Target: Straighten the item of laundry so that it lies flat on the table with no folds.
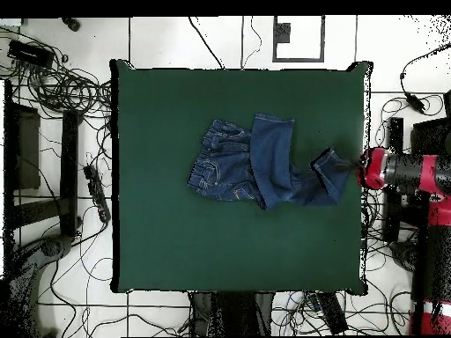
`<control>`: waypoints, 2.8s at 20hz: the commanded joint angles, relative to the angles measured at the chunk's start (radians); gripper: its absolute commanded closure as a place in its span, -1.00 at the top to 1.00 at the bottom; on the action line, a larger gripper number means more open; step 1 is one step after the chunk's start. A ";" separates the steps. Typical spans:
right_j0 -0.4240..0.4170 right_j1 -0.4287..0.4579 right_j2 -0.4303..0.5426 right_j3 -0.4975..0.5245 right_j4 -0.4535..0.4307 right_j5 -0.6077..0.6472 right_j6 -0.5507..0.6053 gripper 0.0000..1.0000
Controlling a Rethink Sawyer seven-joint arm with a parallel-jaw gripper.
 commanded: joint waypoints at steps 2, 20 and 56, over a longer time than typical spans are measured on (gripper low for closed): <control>0.160 0.102 -0.002 -0.393 0.064 0.371 -0.369 -1.00; 0.245 0.261 0.246 -0.765 -0.121 0.746 -0.421 -1.00; 0.161 0.476 1.830 -1.237 -1.872 1.394 -0.734 -1.00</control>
